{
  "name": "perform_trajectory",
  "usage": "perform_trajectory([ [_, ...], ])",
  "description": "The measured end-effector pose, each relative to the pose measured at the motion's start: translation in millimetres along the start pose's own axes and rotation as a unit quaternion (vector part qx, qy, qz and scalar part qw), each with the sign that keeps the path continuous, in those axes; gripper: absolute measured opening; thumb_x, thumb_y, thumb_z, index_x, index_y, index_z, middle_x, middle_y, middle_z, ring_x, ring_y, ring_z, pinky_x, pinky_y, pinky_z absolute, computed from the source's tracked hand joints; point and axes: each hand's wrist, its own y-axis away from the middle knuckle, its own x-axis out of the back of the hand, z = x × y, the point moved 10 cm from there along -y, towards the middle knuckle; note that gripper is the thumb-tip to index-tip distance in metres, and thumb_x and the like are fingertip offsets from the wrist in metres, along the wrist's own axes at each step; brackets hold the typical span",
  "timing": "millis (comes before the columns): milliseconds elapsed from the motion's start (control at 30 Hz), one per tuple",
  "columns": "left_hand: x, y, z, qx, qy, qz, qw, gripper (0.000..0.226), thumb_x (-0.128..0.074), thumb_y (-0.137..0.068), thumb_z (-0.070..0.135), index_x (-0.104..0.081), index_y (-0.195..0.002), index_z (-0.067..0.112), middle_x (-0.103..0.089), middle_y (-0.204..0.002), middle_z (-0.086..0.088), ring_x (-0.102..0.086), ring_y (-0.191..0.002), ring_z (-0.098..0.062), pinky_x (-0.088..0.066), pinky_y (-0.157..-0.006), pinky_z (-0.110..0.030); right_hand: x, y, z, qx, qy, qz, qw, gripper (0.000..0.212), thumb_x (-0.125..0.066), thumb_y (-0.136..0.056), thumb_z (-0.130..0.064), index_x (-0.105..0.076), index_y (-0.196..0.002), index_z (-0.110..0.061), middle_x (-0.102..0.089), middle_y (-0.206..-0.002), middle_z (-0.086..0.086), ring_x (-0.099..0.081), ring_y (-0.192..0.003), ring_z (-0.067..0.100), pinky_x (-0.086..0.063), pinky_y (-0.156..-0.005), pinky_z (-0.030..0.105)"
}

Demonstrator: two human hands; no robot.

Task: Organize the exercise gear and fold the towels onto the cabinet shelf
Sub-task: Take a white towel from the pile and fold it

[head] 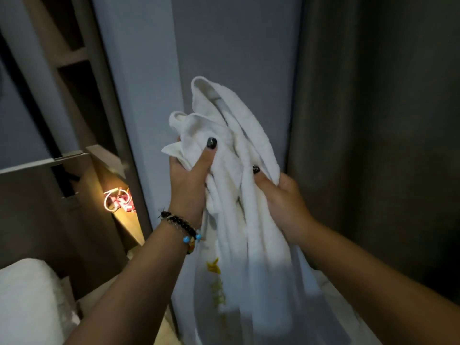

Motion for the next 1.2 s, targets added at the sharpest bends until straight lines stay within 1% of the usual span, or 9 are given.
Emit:
perform_trajectory([
  [67,3.4,11.6,-10.8,0.014,-0.024,-0.010,1.000,0.059,-0.068,-0.082,0.032,-0.052,-0.130,0.002,-0.072,-0.109,-0.001,-0.069,-0.099,-0.014,-0.056,-0.076,-0.023,-10.7,-5.9,-2.2,0.010,-0.012,-0.036,0.999,0.013,-0.061,-0.091,-0.034,-0.074,-0.091,-0.035,-0.075,-0.095,-0.007,-0.071,-0.090,0.010,-0.055,-0.071,0.023],
  [167,8.9,29.2,-28.7,0.048,-0.030,-0.028,0.998,0.036,-0.067,-0.078,0.031,-0.064,-0.108,0.011,-0.075,-0.088,0.006,-0.071,-0.082,-0.008,-0.054,-0.067,-0.018,-32.1,-5.6,2.4,0.016,0.022,-0.110,0.994,0.015,-0.057,-0.093,-0.039,-0.071,-0.094,-0.041,-0.074,-0.095,-0.013,-0.069,-0.090,0.003,-0.053,-0.069,0.016],
  [333,39.0,55.9,-10.6,-0.008,-0.099,0.096,0.990,0.057,-0.081,-0.070,0.032,-0.063,-0.116,0.004,-0.072,-0.107,-0.008,-0.070,-0.099,-0.022,-0.057,-0.077,-0.031,-55.5,6.6,30.9,-0.006,0.090,-0.189,0.978,0.024,-0.049,-0.095,-0.045,-0.064,-0.111,-0.034,-0.072,-0.100,-0.013,-0.066,-0.093,-0.002,-0.052,-0.078,0.021],
  [433,50.4,71.2,1.0,-0.041,-0.084,0.162,0.982,0.037,-0.079,-0.075,0.023,-0.069,-0.106,0.007,-0.074,-0.101,-0.006,-0.071,-0.096,-0.021,-0.057,-0.073,-0.027,-63.9,13.8,34.1,-0.016,0.056,-0.206,0.977,0.027,-0.052,-0.095,-0.043,-0.061,-0.118,-0.035,-0.069,-0.108,-0.013,-0.064,-0.101,0.001,-0.054,-0.087,0.026],
  [633,86.6,82.6,20.5,-0.054,-0.033,0.255,0.965,0.038,-0.073,-0.076,0.016,-0.066,-0.109,-0.002,-0.071,-0.098,-0.010,-0.069,-0.094,-0.025,-0.056,-0.076,-0.034,-72.5,25.4,58.9,0.000,0.114,-0.240,0.964,0.017,-0.061,-0.086,-0.046,-0.060,-0.099,-0.035,-0.069,-0.101,-0.008,-0.066,-0.094,0.008,-0.056,-0.086,0.036],
  [767,124.8,78.4,24.3,-0.014,0.010,0.272,0.962,0.052,-0.067,-0.084,0.023,-0.056,-0.126,-0.005,-0.058,-0.113,-0.019,-0.059,-0.104,-0.032,-0.051,-0.094,-0.048,-102.8,39.7,100.2,-0.035,0.176,-0.292,0.939,0.013,-0.056,-0.093,-0.040,-0.059,-0.101,-0.031,-0.068,-0.102,-0.002,-0.064,-0.095,0.015,-0.053,-0.088,0.042],
  [933,182.0,60.7,36.4,-0.017,-0.020,0.276,0.961,0.007,-0.059,-0.092,0.017,-0.060,-0.091,0.010,-0.059,-0.078,-0.002,-0.062,-0.070,-0.012,-0.054,-0.063,-0.026,-161.4,39.4,116.5,-0.016,0.161,-0.284,0.945,0.020,-0.048,-0.098,-0.034,-0.052,-0.078,-0.036,-0.062,-0.076,-0.014,-0.059,-0.073,0.008,-0.049,-0.068,0.031],
  [1033,226.9,47.4,39.1,-0.009,-0.019,0.293,0.956,0.017,-0.060,-0.091,0.018,-0.061,-0.103,0.006,-0.064,-0.084,-0.002,-0.066,-0.076,-0.013,-0.056,-0.066,-0.026,-195.6,30.5,127.3,-0.011,0.156,-0.261,0.953,0.037,-0.047,-0.100,-0.028,-0.050,-0.065,-0.040,-0.053,-0.058,-0.022,-0.045,-0.054,-0.003,-0.033,-0.053,0.015],
  [1200,312.5,28.0,36.0,0.028,-0.046,0.348,0.936,0.029,-0.060,-0.091,0.028,-0.059,-0.112,0.009,-0.066,-0.096,-0.002,-0.070,-0.076,-0.009,-0.057,-0.060,-0.022,-248.4,6.6,151.2,-0.026,0.162,-0.236,0.958,0.044,-0.046,-0.101,-0.026,-0.053,-0.060,-0.042,-0.049,-0.050,-0.018,-0.040,-0.047,0.000,-0.031,-0.049,0.015],
])
